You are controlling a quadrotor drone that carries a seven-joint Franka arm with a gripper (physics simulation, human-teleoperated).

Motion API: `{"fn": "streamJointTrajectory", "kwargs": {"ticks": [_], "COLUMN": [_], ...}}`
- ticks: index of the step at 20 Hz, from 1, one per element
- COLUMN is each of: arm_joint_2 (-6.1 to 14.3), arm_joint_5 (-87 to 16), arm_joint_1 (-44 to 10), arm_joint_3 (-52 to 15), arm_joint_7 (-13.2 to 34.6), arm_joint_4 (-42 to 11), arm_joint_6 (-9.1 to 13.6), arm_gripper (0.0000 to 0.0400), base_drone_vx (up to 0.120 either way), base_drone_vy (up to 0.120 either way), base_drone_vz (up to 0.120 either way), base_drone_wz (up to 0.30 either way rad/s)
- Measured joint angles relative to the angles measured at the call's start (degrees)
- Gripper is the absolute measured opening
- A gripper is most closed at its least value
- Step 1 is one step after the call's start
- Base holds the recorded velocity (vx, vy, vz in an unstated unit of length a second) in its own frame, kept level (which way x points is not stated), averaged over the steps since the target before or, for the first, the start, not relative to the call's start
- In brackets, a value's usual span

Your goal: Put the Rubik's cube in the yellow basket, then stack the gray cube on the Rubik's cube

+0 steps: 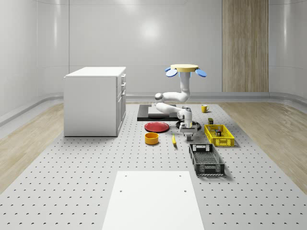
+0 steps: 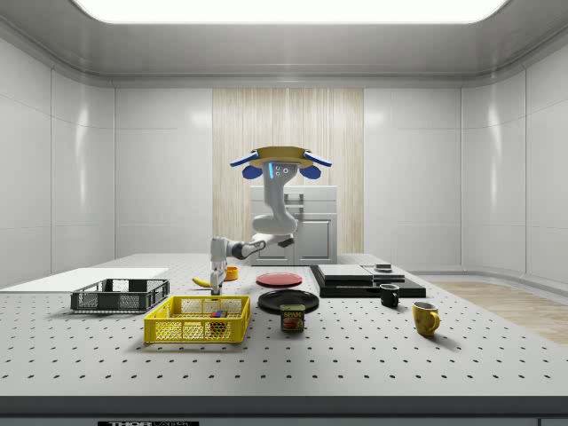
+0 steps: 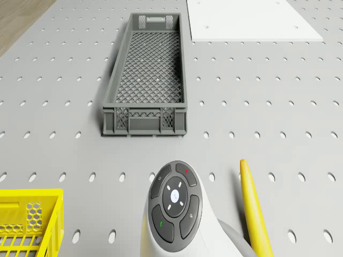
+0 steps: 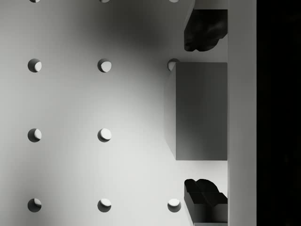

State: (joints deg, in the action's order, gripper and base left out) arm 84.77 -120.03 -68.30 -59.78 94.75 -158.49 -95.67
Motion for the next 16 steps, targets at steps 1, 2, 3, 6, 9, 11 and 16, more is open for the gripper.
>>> {"fn": "streamJointTrajectory", "kwargs": {"ticks": [1,2,3,6,9,11,16], "arm_joint_2": [-0.09,-0.17,-0.26,-0.51,-0.89,-1.20,-1.71], "arm_joint_5": [-0.30,-0.55,-0.76,-1.21,-1.38,-1.39,-1.48], "arm_joint_1": [-0.03,-0.05,-0.05,-0.01,-0.13,-0.30,-0.42], "arm_joint_3": [0.30,0.54,0.75,1.16,1.24,1.16,1.09], "arm_joint_7": [-0.05,-0.09,-0.13,-0.26,-0.37,-0.44,-0.59], "arm_joint_4": [0.16,0.28,0.39,0.59,0.89,1.16,1.48], "arm_joint_6": [-0.09,-0.15,-0.19,-0.18,-0.01,0.17,0.50], "arm_gripper": [0.0400,0.0400,0.0400,0.0400,0.0400,0.0400,0.0367], "base_drone_vx": [0.000,0.000,0.000,0.000,0.000,0.000,0.000], "base_drone_vy": [0.000,0.000,0.000,0.000,0.000,0.000,0.000], "base_drone_vz": [0.000,0.000,0.000,0.000,0.000,0.000,0.000], "base_drone_wz": [0.000,0.000,0.000,0.000,0.000,0.000,0.000]}}
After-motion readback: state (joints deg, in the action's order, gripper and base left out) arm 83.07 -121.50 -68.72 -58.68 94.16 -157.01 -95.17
